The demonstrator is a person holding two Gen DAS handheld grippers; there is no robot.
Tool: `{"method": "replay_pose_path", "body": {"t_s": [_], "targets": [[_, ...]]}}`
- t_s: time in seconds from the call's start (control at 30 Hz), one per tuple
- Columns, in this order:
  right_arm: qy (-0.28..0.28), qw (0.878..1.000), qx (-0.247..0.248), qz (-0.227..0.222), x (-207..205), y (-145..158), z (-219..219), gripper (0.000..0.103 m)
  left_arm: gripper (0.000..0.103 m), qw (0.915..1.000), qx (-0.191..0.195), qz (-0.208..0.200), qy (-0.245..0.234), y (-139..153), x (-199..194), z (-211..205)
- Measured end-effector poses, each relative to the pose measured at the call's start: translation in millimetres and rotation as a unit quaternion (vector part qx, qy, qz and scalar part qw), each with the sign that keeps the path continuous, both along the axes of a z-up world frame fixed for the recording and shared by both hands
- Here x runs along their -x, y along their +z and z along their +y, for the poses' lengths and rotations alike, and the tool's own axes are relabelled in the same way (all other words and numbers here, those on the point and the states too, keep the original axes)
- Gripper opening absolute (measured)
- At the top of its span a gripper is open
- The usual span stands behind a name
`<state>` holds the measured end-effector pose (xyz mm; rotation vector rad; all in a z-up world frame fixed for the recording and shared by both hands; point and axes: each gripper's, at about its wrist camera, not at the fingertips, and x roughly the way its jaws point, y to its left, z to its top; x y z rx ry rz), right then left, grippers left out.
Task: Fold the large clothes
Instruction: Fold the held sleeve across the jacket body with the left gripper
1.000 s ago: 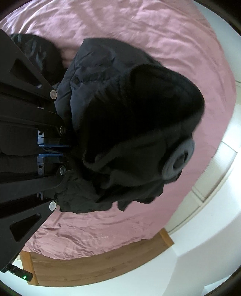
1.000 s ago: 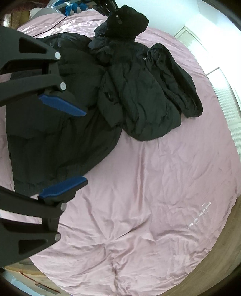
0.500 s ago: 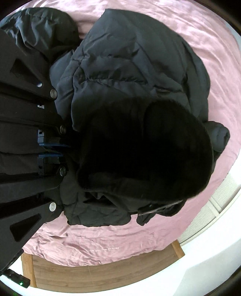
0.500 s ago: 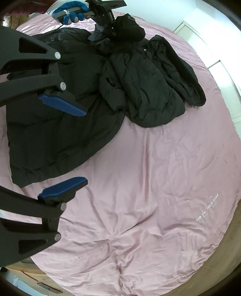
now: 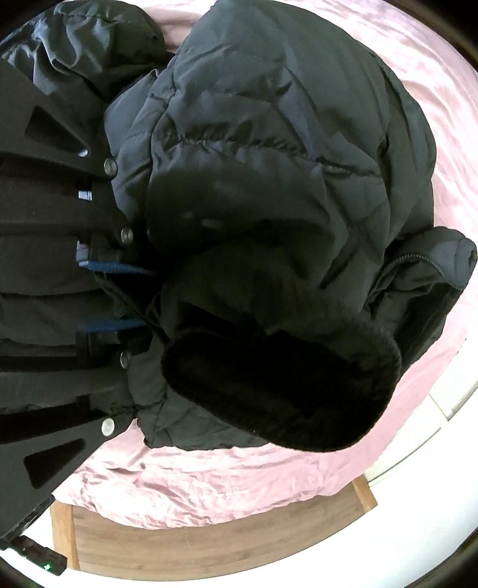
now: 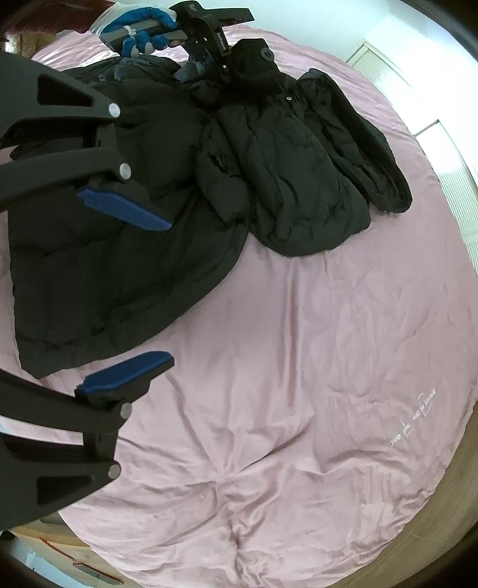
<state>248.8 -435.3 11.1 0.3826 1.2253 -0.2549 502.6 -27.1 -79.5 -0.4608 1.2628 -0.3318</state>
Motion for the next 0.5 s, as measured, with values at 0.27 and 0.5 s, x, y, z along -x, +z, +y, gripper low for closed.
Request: {"method": "replay_pose_path", "body": {"t_s": [0.27, 0.5], "targets": [[0.013, 1.000, 0.001, -0.005, -9.1, 3.2, 22.1, 0.068, 0.045, 0.9991, 0.011, -0.019, -0.038, 20.3, 16.4, -0.4], [0.049, 0.999, -0.002, -0.005, -28.2, 2.5, 62.5, 0.068, 0.046, 0.9985, -0.009, -0.041, -0.036, 37.6, 30.0, 33.5]]}}
